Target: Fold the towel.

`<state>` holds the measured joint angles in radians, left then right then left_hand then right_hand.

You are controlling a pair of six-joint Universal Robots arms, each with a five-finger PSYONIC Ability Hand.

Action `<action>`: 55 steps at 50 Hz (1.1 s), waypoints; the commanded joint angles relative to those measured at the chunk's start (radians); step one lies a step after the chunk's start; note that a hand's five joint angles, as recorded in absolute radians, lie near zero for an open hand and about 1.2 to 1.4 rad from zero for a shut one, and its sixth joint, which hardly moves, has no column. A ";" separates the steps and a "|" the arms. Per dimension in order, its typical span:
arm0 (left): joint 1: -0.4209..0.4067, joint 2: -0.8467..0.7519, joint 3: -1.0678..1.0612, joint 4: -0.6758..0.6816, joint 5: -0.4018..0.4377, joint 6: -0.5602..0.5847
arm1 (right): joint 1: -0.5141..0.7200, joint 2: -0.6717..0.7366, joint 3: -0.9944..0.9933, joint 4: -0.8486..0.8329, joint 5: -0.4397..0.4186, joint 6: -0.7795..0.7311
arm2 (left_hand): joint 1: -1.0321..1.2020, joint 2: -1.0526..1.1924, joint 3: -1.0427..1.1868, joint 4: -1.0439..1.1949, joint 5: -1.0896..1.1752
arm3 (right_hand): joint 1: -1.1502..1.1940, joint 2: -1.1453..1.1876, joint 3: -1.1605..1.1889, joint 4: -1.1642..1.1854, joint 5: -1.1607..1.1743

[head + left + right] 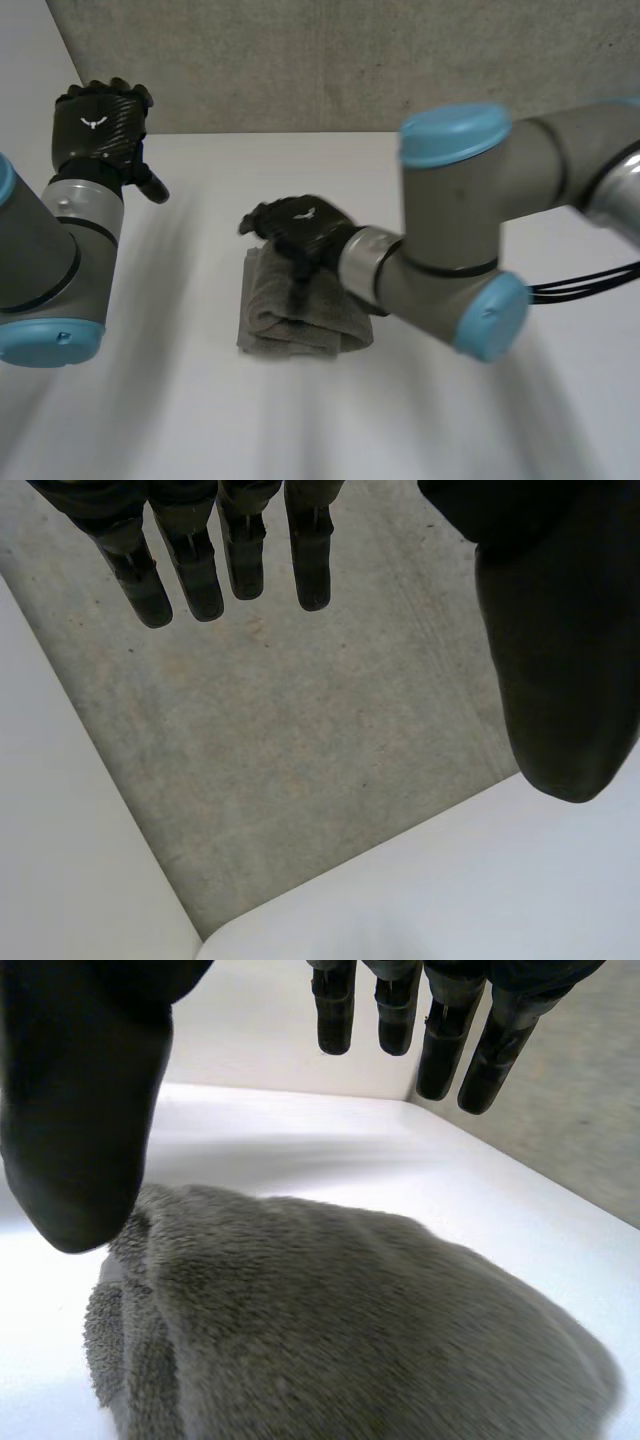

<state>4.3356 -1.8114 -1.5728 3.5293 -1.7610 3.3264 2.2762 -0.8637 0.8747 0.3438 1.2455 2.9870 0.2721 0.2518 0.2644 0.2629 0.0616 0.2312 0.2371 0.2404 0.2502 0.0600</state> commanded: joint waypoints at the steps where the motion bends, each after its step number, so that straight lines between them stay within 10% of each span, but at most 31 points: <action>1: -0.080 -0.078 0.052 -0.001 0.000 -0.007 | -0.142 -0.124 0.156 -0.020 -0.009 0.029 | -0.073 -0.053 -0.066 -0.064 -0.037 | -0.057 -0.063 -0.066 -0.076 -0.060; 15: -0.215 -0.287 0.129 -0.121 0.008 -0.088 | -0.242 -0.074 0.296 -0.198 -0.012 0.139 | -0.059 -0.038 -0.051 -0.049 -0.023 | -0.057 -0.063 -0.066 -0.076 -0.060; 37: -0.122 -0.266 -0.061 -0.175 0.058 -0.088 | -0.147 0.196 0.149 -0.229 0.057 0.149 | -0.056 -0.035 -0.048 -0.046 -0.020 | -0.057 -0.063 -0.066 -0.076 -0.060; 55: -0.097 -0.275 -0.039 -0.171 0.052 -0.082 | -0.112 0.152 0.133 -0.218 0.089 0.150 | -0.053 -0.032 -0.045 -0.043 -0.017 | -0.057 -0.063 -0.066 -0.076 -0.060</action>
<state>4.2188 -2.1076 -1.6237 3.3615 -1.7056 3.2415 2.1663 -0.6608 0.9930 0.1196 1.3312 3.1366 0.2721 0.2518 0.2644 0.2629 0.0617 0.2139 0.2371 0.2346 0.2499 0.0600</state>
